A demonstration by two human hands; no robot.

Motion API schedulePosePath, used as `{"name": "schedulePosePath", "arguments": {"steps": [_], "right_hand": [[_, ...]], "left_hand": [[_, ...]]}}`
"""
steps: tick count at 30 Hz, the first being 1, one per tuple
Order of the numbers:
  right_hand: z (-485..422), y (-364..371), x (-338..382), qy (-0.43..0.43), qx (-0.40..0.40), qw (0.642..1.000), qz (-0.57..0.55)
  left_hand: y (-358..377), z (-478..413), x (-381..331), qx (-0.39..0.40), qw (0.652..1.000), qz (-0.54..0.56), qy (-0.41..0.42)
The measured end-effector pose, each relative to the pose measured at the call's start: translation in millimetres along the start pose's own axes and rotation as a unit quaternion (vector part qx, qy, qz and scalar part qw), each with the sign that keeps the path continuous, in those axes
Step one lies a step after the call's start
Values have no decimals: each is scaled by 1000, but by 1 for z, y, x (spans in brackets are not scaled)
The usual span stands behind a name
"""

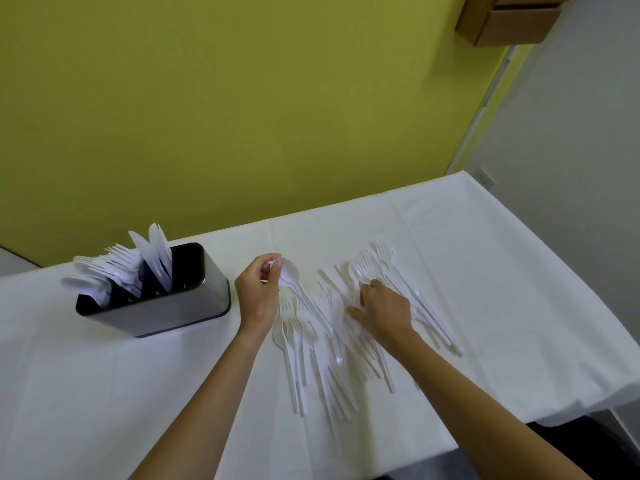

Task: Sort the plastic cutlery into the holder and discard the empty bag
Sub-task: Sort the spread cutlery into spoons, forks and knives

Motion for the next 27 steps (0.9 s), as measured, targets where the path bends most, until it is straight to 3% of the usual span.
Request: {"name": "schedulePosePath", "arguments": {"steps": [5,9,12,16,27], "right_hand": [[1,1,-2,51,16,998,-37],[3,0,-12,61,18,986,-154],[7,-3,-16,69,52,942,-323],[18,-4,-15,89,112,890,-433],[47,6,10,56,288,801,-522]], "left_hand": [[-5,4,8,15,1000,-6,-7],[-6,6,9,35,999,-1,-11],[-5,8,10,51,999,-1,-14],[1,11,7,64,998,5,-24],[3,9,-4,92,994,32,-42]]}}
Point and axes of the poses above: each hand's wrist, its own z-axis away from the middle knuckle, its own y-axis out of the palm, x = y × z, the point moved 2 cm from there along -z, towards the middle knuckle, and after that the axes turned 9 degrees about y, right-handed, at the moved point
